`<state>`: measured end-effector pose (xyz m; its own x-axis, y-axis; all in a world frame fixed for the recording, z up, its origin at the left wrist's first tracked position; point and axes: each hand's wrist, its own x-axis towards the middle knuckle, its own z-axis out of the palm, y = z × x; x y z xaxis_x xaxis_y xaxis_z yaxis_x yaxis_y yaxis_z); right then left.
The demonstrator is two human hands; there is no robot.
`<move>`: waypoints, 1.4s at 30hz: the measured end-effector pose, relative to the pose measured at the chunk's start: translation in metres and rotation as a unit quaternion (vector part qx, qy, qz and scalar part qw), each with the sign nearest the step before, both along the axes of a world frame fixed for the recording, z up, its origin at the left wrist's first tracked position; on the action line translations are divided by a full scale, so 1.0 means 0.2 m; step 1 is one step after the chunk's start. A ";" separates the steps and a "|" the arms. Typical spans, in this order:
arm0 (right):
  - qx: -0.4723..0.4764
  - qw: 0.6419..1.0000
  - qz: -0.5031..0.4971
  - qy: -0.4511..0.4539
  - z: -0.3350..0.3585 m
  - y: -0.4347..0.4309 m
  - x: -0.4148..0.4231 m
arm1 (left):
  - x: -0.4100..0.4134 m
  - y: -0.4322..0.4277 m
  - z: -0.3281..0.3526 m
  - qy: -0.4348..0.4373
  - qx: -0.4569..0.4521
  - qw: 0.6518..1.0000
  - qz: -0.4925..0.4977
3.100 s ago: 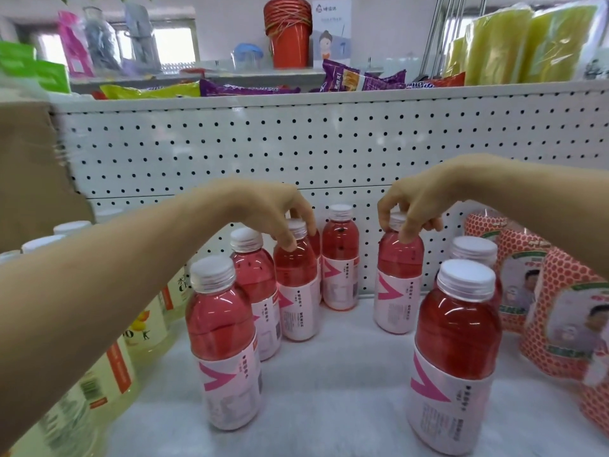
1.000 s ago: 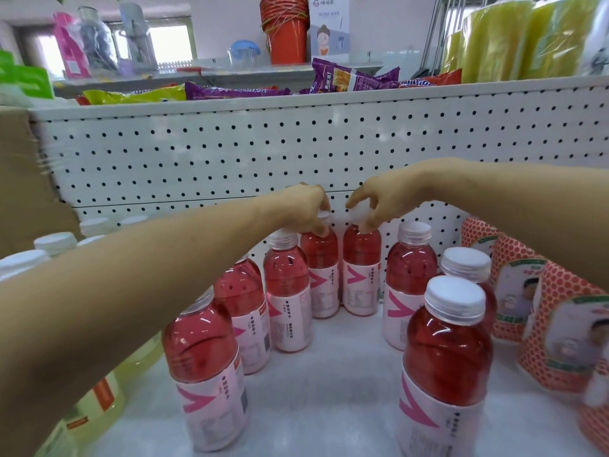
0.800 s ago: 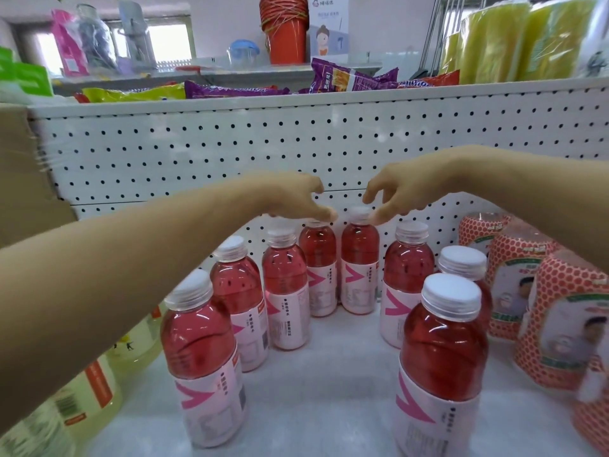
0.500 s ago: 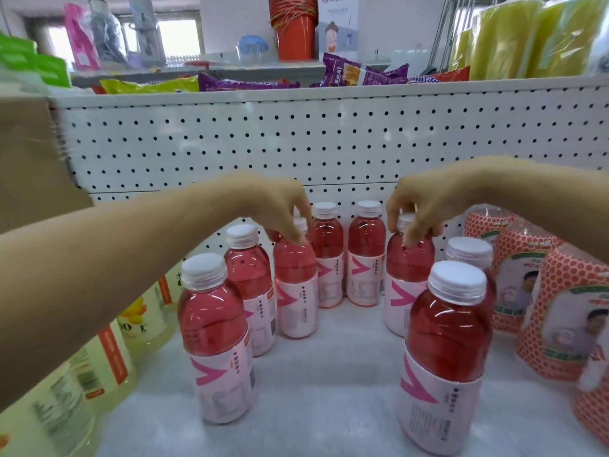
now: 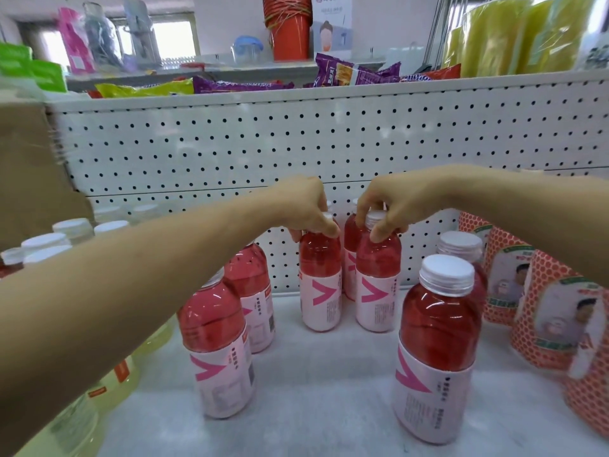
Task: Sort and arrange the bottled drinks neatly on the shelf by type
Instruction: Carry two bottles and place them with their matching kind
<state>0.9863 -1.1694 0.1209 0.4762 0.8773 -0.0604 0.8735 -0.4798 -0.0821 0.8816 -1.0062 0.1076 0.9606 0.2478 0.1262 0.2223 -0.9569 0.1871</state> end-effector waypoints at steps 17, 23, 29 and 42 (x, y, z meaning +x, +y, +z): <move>0.000 1.000 0.008 -0.001 -0.01 0.00 0.01 | -0.01 -0.04 -0.03 -0.032 -0.003 0.999 0.003; 0.004 1.000 -0.016 0.017 -0.02 -0.02 -0.02 | -0.04 -0.08 -0.04 -0.038 0.000 0.999 0.020; 0.023 1.000 -0.008 0.009 -0.03 -0.03 -0.03 | -0.06 -0.11 -0.06 -0.055 0.017 0.998 0.027; 0.022 1.000 -0.015 0.007 -0.02 -0.04 -0.08 | -0.09 -0.15 -0.07 -0.051 0.017 0.998 0.035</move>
<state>0.9702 -1.1769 0.1178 0.5009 0.8650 -0.0288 0.8577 -0.5006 -0.1169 0.8630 -1.0359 0.0928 0.9225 0.3083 0.2321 0.2709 -0.9458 0.1792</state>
